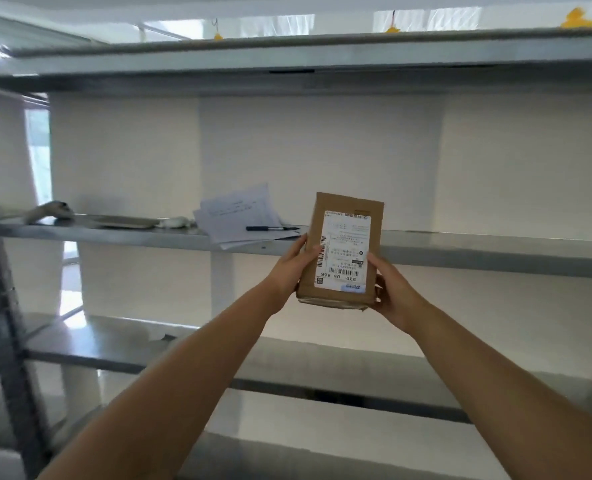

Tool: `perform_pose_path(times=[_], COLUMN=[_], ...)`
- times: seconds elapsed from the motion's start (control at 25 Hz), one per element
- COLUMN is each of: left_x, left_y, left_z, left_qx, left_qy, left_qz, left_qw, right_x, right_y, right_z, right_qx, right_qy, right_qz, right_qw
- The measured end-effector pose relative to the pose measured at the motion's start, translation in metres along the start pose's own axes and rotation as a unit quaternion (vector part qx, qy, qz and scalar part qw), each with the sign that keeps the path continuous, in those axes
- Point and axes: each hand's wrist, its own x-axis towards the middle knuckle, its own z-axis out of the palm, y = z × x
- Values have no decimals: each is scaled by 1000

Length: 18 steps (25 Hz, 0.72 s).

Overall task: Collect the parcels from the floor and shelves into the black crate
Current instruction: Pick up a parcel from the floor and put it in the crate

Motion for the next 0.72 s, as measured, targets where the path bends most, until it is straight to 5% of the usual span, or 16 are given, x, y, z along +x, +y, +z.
perform_pose_path(times=[0.2, 0.32, 0.56, 0.72], left_x=[-29, -48, -91, -125], left_y=[6, 20, 35, 38], left_z=[-119, -167, -200, -209], left_qx=[132, 274, 494, 533], left_qy=[40, 41, 47, 69], left_qz=[-13, -67, -154, -220], left_qw=[990, 959, 854, 814], right_x=[60, 82, 100, 93], right_y=[22, 23, 36, 57], right_z=[89, 122, 206, 244], right_qx=[-11, -159, -416, -437], right_qy=[-17, -17, -354, -450], right_qz=[-15, -46, -102, -143], right_qw=[1000, 986, 831, 766])
